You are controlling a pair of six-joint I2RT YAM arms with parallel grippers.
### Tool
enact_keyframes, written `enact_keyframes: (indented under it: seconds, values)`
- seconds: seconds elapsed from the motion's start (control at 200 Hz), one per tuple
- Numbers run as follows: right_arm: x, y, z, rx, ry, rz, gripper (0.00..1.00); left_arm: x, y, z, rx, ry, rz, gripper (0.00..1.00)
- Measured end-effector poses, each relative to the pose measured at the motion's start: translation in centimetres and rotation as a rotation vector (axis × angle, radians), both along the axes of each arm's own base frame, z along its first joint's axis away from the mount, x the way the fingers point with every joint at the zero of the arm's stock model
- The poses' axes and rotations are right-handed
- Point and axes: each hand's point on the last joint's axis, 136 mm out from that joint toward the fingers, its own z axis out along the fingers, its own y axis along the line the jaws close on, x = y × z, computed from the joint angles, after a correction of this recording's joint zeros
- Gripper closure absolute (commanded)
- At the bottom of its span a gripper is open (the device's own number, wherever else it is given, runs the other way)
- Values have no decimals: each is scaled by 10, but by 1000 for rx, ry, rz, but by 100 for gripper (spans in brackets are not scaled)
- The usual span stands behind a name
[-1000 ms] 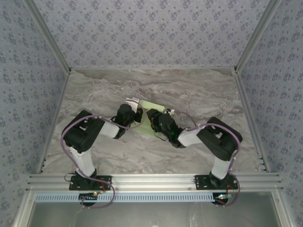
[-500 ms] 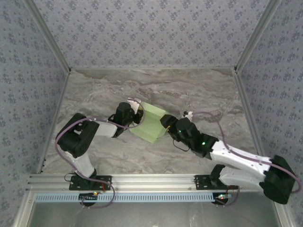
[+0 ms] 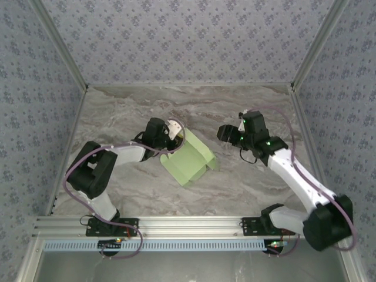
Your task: Fold the paper box
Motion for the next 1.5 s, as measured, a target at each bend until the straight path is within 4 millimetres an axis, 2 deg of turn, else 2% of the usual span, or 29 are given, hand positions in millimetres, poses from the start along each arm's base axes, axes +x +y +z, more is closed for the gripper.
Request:
enact_keyframes:
  seconds: [0.045, 0.14, 0.29, 0.38, 0.455, 0.625, 0.73, 0.939, 1.039, 1.249, 1.499]
  values:
    - [5, 9, -15, 10, 50, 70, 32, -2, -2, 1, 10, 0, -32, 91]
    - [11, 34, -33, 43, 105, 195, 33, -4, -7, 0, 19, 0, -72, 90]
    - [10, 67, -42, 83, 101, 323, 33, -6, -10, -11, 33, 22, -93, 90]
    - [11, 76, -47, 101, 101, 354, 33, -10, -14, -21, 46, 38, -107, 90]
    - [14, 79, -53, 108, 104, 364, 34, -14, -21, -27, 51, 41, -125, 90]
    - [19, 82, -72, 96, 134, 376, 36, -19, -40, -24, 27, -3, -161, 89]
    - [21, 83, -82, 83, 148, 386, 38, -17, -44, -26, 18, -14, -167, 87]
    - [28, 80, -82, 83, 139, 386, 42, -15, -46, -34, 6, -1, -161, 74]
    - [32, 80, -83, 91, 131, 385, 45, -13, -48, -31, -20, -8, -152, 68]
    - [34, 80, -83, 101, 127, 385, 47, -13, -52, -26, -73, -62, -128, 66]
    - [31, 81, -83, 117, 144, 381, 48, -8, -49, -42, -97, -91, -39, 73]
